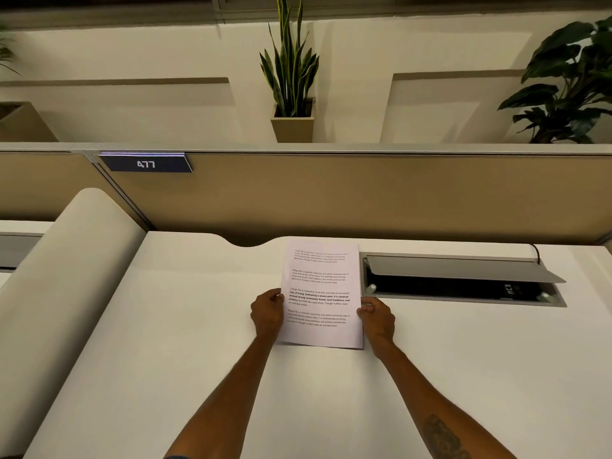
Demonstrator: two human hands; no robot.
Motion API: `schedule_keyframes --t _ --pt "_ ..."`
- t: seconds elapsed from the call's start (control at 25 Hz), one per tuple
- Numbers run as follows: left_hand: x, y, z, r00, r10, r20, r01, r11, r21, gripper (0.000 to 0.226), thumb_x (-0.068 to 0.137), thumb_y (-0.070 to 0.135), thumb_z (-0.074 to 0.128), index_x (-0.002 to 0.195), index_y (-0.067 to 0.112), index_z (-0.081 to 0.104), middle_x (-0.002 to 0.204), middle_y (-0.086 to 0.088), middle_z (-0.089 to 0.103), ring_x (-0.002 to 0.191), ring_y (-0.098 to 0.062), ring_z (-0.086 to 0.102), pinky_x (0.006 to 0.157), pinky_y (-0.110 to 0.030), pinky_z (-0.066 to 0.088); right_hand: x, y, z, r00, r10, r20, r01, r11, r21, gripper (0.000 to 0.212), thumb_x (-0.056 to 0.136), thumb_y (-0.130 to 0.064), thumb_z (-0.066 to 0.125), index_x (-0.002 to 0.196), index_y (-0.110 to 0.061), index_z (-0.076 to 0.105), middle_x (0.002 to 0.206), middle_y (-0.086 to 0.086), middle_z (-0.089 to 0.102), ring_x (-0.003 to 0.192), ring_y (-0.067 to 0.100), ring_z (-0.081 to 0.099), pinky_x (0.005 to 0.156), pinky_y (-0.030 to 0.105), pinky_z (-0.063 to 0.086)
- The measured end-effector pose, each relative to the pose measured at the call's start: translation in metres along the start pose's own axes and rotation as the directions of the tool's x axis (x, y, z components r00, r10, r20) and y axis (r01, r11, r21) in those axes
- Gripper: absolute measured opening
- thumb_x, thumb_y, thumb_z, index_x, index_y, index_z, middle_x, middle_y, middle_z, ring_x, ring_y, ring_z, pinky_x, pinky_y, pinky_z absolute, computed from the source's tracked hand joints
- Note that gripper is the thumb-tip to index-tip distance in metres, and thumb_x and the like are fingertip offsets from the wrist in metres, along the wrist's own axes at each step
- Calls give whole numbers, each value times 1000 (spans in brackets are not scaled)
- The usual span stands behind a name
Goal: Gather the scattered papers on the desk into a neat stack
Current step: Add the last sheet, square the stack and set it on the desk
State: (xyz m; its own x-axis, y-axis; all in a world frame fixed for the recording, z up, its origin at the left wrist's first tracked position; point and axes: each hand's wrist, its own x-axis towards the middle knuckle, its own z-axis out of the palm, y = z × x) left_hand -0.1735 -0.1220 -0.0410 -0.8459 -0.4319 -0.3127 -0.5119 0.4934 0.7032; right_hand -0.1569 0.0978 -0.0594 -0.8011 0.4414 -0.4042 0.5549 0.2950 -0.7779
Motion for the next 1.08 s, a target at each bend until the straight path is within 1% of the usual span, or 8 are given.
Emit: schedule_keyframes --t 0.12,0.2,0.32,0.56,0.84,1.0,1.04,1.08 --pt "3 1 3 1000 -4 16 3 998 55 29 100 15 54 119 9 76 120 -13 75 113 -34 67 100 -40 52 4 -1 2 1000 7 -10 -7 1000 -8 29 86 -1 61 111 -8 74 116 12 74 108 34 66 94 38 52" --pt "5 2 4 999 -1 33 -1 998 55 29 100 15 54 118 9 76 120 -13 75 113 -35 67 99 -39 52 7 -2 2 1000 17 -3 -17 1000 1 30 85 0 60 109 -9 74 113 12 74 106 34 66 91 36 51" --pt "8 3 4 999 15 47 -18 998 62 31 100 15 54 124 9 74 124 -13 74 117 -35 66 102 -41 52 13 -4 1 999 33 13 -33 999 21 30 86 0 61 112 -7 73 114 13 74 106 33 66 91 35 51" --pt "12 5 6 997 49 58 -54 993 101 33 102 13 52 129 9 71 128 -14 72 119 -34 65 105 -42 52 17 -3 2 999 40 19 -41 998 40 31 87 1 60 114 -6 72 116 14 73 107 33 66 94 38 51" --pt "11 9 4 998 17 65 -23 996 86 34 103 16 52 133 8 68 133 -13 69 123 -33 64 109 -43 49 19 -5 1 999 44 28 -45 998 34 31 87 0 61 116 -6 71 118 15 72 109 34 66 95 39 52" --pt "6 12 2 999 0 48 -3 997 71 34 103 18 53 132 6 68 134 -15 68 125 -34 63 108 -40 47 15 -6 -1 999 43 28 -45 996 71 30 91 -7 63 120 -5 69 124 14 68 114 33 63 102 44 51" --pt "4 11 2 999 -2 46 -1 998 62 33 103 18 53 128 5 69 133 -15 68 124 -34 62 107 -40 47 15 -5 -1 998 49 39 -52 994 93 30 92 -9 62 121 -5 68 125 14 68 114 33 63 103 46 51" --pt "0 10 -2 999 -1 48 -2 998 69 28 103 18 53 120 5 72 131 -17 69 123 -35 63 105 -39 48 10 -6 -4 997 57 53 -62 993 99 30 92 -10 62 121 -5 68 125 14 68 114 33 63 103 47 51"
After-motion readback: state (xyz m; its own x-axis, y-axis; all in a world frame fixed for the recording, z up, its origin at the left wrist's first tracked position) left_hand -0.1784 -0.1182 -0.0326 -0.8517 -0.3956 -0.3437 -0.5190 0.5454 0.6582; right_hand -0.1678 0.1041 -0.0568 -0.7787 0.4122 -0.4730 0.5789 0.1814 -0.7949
